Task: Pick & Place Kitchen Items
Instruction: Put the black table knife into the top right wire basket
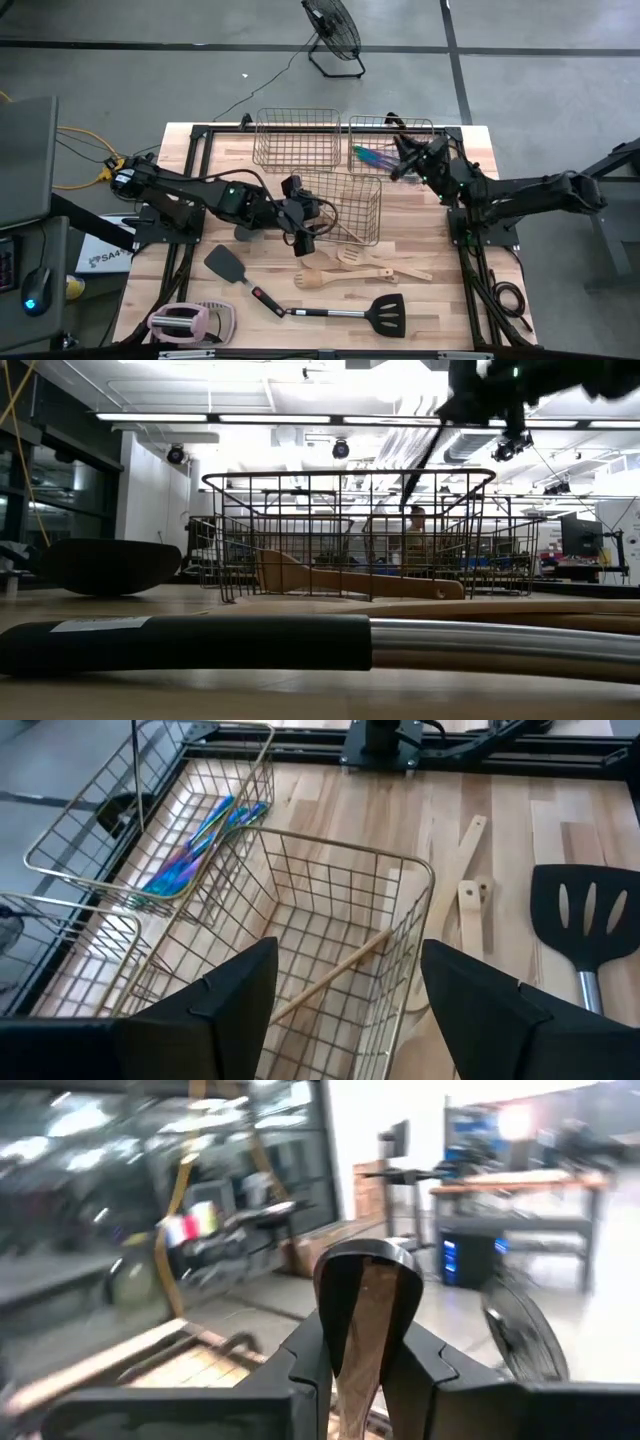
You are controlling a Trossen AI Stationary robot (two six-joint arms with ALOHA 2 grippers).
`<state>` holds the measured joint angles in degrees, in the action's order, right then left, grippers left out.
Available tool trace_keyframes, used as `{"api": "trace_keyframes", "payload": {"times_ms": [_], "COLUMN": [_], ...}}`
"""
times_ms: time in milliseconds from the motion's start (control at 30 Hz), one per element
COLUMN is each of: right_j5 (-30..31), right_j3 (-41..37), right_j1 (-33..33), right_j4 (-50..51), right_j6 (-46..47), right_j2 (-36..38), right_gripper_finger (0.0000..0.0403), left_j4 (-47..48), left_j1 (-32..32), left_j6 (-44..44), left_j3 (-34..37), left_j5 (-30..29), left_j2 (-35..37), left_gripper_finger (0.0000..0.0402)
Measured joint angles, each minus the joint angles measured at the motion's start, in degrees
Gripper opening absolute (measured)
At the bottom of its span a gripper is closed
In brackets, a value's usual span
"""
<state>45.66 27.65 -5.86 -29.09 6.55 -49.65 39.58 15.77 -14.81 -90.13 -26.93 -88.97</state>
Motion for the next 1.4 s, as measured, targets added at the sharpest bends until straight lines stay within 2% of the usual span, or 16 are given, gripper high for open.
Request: {"api": "trace_keyframes", "payload": {"times_ms": [200, 500, 633, 767, 867, 933, 1133, 1267, 1400], "right_j5": [2.5, 4.51, 4.68, -2.25, -9.25, -12.56, -18.78, -22.99, -28.11], "right_j3": [-9.66, -12.77, -12.77, -11.83, -8.63, -4.27, 11.91, 22.33, 29.52], "right_j1": [-5.68, -9.7, -10.32, -13.78, -15.89, -16.94, -19.76, -22.42, -25.39], "right_j4": [-16.87, -18.43, -18.22, -18.11, -11.11, -1.14, 25.37, 38.12, 48.54], "right_j6": [8.29, 21.49, 17.82, 9.86, 5.77, 4.89, -4.08, -9.02, -11.4], "right_j2": [-0.02, -1.83, -3.36, -3.42, -3.08, -3.08, -5.48, -7.6, -10.56], "right_gripper_finger": [0.0055, 0.0055, 0.0055, 0.0055, 0.0055, 0.0054, 0.0054, 0.0054, 0.0054], "left_j4": [-0.01, -0.07, -0.07, 0.08, 1.16, 1.67, 1.28, 1.28, 1.24], "left_j1": [0.02, 0.02, 0.02, 0.02, 0.04, 0.03, 0.04, 0.02, 0.02], "left_j6": [-0.08, -0.21, -0.86, -1.54, -1.97, -2.18, -2.27, -2.27, -2.27], "left_j3": [0.0, 0.0, 0.0, 0.0, 0.0, 0.0, 0.0, 0.0, 0.0], "left_j5": [0.21, -0.36, -0.49, -0.49, -0.49, -0.49, -0.49, -0.49, -0.49], "left_j2": [0.0, -0.02, -0.02, -0.04, -0.04, -0.04, -0.05, -0.04, -0.07], "left_gripper_finger": [0.0244, 0.0244, 0.0244, 0.0244, 0.0244, 0.0244, 0.0244, 0.0244, 0.0244]}}
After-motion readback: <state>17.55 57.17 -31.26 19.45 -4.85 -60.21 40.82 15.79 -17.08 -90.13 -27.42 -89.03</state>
